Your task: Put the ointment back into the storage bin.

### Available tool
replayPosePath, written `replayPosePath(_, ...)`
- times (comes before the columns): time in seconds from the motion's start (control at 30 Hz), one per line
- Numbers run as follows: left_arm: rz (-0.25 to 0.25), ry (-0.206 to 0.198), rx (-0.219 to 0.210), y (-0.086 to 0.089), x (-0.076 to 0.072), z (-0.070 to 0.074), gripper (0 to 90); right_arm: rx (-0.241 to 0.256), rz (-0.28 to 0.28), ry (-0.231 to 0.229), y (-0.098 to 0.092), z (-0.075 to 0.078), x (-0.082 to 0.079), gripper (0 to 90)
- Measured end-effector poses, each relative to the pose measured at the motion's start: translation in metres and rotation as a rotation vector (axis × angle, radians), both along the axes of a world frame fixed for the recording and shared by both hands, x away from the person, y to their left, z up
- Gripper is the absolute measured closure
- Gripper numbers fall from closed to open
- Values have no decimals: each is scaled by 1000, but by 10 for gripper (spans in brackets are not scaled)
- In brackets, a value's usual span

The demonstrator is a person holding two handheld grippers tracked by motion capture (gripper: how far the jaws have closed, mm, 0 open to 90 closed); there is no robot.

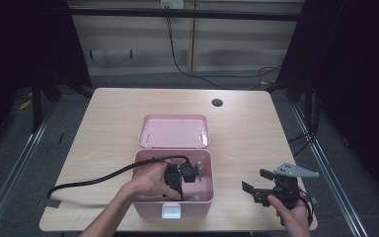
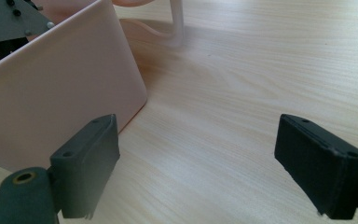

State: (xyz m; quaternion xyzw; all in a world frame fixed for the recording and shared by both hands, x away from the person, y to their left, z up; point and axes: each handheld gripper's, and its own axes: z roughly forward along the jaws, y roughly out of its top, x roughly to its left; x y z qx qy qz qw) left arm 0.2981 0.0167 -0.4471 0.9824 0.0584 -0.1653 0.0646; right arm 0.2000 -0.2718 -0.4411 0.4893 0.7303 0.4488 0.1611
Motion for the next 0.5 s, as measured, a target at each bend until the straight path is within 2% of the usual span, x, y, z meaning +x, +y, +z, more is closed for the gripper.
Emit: replayPosePath(0.5, 3, 39, 6, -2, 1, -12, 703, -1, 1, 1, 0, 0, 0, 132)
